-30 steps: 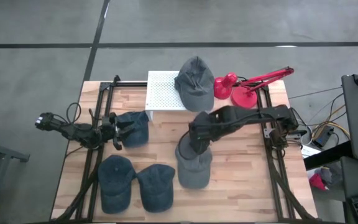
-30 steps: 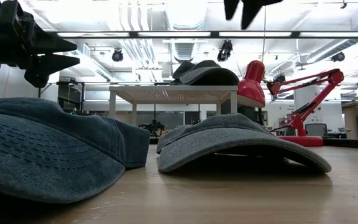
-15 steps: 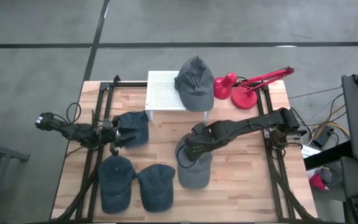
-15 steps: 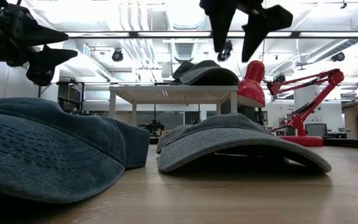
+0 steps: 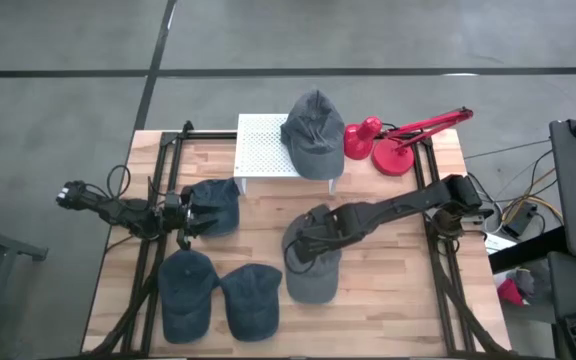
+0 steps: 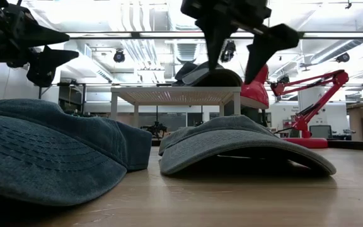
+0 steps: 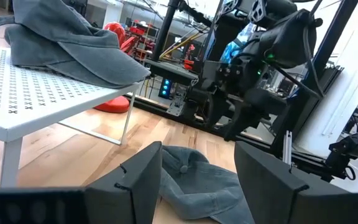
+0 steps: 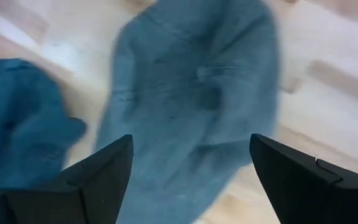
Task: Pick & Place hat
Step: Stack the gray cap on top of the other gray cap on the shelf
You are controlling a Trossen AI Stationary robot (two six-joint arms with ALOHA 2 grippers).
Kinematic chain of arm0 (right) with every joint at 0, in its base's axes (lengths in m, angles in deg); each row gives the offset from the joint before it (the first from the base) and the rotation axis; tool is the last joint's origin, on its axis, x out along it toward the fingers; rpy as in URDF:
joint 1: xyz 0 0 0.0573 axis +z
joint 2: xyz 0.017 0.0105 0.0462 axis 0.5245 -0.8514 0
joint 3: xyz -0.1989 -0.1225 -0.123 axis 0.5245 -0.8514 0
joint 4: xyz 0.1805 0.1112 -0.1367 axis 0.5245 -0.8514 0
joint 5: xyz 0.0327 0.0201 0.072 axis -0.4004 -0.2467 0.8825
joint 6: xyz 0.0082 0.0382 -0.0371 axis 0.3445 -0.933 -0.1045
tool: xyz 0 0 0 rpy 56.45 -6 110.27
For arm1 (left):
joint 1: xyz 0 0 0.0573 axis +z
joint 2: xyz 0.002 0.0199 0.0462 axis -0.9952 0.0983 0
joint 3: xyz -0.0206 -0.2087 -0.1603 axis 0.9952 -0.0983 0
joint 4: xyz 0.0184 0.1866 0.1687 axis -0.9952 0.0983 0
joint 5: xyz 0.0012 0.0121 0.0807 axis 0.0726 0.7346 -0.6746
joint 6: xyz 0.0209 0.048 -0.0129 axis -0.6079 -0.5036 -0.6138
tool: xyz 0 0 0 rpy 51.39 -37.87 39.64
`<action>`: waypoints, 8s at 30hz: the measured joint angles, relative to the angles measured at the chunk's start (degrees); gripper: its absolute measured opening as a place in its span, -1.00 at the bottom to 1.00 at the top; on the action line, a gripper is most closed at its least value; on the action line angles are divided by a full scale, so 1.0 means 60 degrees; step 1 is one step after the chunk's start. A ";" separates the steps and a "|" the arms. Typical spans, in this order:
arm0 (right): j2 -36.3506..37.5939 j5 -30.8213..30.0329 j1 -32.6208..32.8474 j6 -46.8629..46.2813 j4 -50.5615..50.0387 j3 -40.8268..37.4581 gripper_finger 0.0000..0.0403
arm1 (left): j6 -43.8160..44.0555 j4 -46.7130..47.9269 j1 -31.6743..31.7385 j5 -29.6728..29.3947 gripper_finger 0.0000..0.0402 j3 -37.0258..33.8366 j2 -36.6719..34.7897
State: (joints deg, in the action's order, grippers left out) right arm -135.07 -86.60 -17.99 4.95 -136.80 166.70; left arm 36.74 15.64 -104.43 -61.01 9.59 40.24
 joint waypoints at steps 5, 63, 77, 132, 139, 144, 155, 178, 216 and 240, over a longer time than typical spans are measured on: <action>-0.0099 0.0158 0.0011 -0.0438 0.0790 -0.0263 0.60 | -0.0014 0.0000 -0.0001 0.0000 0.02 0.0000 0.0000; -0.1864 0.1197 0.0011 -0.0233 0.1510 -0.0172 -0.94 | -0.0240 0.0069 0.0000 -0.0036 0.02 0.0000 0.0324; 0.0875 0.1032 0.0015 0.0448 0.0815 -0.0172 -0.94 | -0.0244 0.0064 -0.0002 -0.0039 0.02 0.0000 0.0375; 0.4131 -0.3649 -0.4147 0.2201 0.2898 -0.0161 -0.94 | -0.0248 0.0048 0.0000 -0.0188 0.02 -0.0004 0.0437; 0.3688 -0.3224 -0.4745 0.2447 0.3321 -0.0161 -0.94 | -0.0250 0.0047 0.0000 -0.0219 0.02 -0.0004 0.0437; 0.3353 -0.2999 -0.5164 0.2456 0.3231 -0.0161 -0.94 | -0.0251 0.0047 -0.0001 -0.0222 0.02 -0.0004 0.0437; 0.2746 -0.2642 -0.5535 0.2453 0.3201 -0.0161 -0.94 | -0.0251 0.0047 0.0000 -0.0222 0.02 -0.0004 0.0437; 0.2743 -0.2593 -0.5748 0.2841 0.2906 -0.0157 -0.71 | -0.0254 0.0047 -0.0004 -0.0222 0.02 -0.0004 0.0437; 0.3601 -0.1965 -0.5564 0.6328 0.6066 -0.0157 -0.40 | -0.0277 0.0047 -0.0001 -0.0222 0.02 -0.0004 0.0434; 0.1614 -0.0830 -0.6921 0.7228 0.6804 -0.0157 -0.66 | -0.0262 0.0047 -0.0001 -0.0478 0.02 -0.0004 0.0437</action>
State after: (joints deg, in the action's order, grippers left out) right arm -125.39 -91.58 -59.51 48.32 -95.98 165.76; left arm 35.17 15.93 -104.44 -63.87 9.57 42.87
